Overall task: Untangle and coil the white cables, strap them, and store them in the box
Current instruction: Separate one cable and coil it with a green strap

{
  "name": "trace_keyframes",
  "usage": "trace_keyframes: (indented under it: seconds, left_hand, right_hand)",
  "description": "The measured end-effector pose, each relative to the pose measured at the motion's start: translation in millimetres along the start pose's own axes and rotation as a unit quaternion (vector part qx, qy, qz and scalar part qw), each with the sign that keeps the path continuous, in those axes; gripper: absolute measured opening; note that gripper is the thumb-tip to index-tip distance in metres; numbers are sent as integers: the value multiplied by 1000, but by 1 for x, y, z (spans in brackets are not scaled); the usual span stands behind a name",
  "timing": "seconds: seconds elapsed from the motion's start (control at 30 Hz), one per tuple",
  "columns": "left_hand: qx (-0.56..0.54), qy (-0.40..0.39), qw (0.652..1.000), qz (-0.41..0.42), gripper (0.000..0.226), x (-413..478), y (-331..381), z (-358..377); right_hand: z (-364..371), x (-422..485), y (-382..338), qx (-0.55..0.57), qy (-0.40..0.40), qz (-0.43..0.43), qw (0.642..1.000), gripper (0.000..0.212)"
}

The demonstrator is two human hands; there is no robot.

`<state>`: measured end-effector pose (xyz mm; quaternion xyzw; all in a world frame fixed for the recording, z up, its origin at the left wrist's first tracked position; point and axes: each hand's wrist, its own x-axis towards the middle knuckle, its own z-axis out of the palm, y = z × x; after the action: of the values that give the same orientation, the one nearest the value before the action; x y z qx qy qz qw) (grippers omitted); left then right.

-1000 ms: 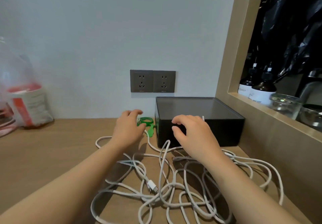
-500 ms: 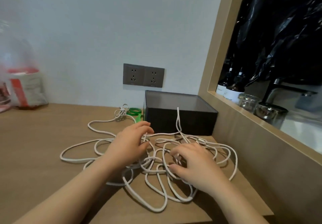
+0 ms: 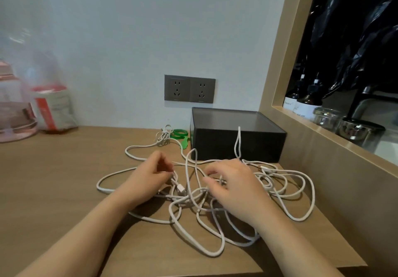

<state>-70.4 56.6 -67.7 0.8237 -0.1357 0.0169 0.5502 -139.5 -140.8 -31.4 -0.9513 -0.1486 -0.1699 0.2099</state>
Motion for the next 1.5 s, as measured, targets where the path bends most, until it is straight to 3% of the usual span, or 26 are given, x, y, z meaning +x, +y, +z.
trace_keyframes:
  seconds: [0.07, 0.13, 0.27, 0.47, 0.57, 0.63, 0.77, 0.9, 1.07, 1.13, 1.2, 1.27, 1.4, 1.5]
  left_hand:
    - [62, -86, 994, 23, 21, -3, 1, -1]
    - [166, -143, 974, 62, 25, -3, 3, -1]
    - [327, -111, 929, 137, 18, 0, 3, -1]
    - [342, 12, 932, 117, 13, 0, 8, 2]
    - [231, 90, 959, 135, 12, 0, 21, 4]
    - [129, 116, 975, 138, 13, 4, 36, 3]
    - [-106, 149, 979, 88, 13, 20, 75, -7]
    - [-269, 180, 946, 21, 12, 27, 106, -20]
    - [-422, 146, 894, -24, 12, 27, 129, -29]
    - [-506, 115, 853, -65, 13, 26, 135, -30]
    - [-572, 87, 810, -97, 14, 26, 139, -31]
    - [-573, 80, 810, -100, 13, 26, 138, -33]
    - [-482, 101, 867, -78, 15, 25, 128, -39]
    - [-389, 103, 913, -67, 18, 25, 118, -40]
  right_hand:
    - [10, 8, -7, -5, -110, 2, 994, 44]
    - [18, 13, -4, -37, -163, 27, 986, 48]
    - [18, 14, 8, -71, -92, 58, 992, 15]
    - [20, 16, 19, -74, -11, 146, 986, 19]
    - [21, 17, 11, -53, 107, 86, 989, 19]
    - [17, 22, -2, 47, 158, 51, 985, 13]
    - [15, 36, -26, 245, 43, 102, 963, 28]
    - [16, 44, -35, 185, 46, 110, 975, 40]
    - [20, 61, -47, 265, -44, 122, 955, 68]
    - [30, 68, -46, 246, -79, 115, 959, 60]
    - [39, 72, -41, 219, -101, 97, 966, 33]
    - [40, 75, -31, 200, -73, 106, 971, 17]
    - [13, 77, 5, 151, 74, 205, 964, 29]
    - [-12, 75, 20, 185, 156, 227, 943, 36]
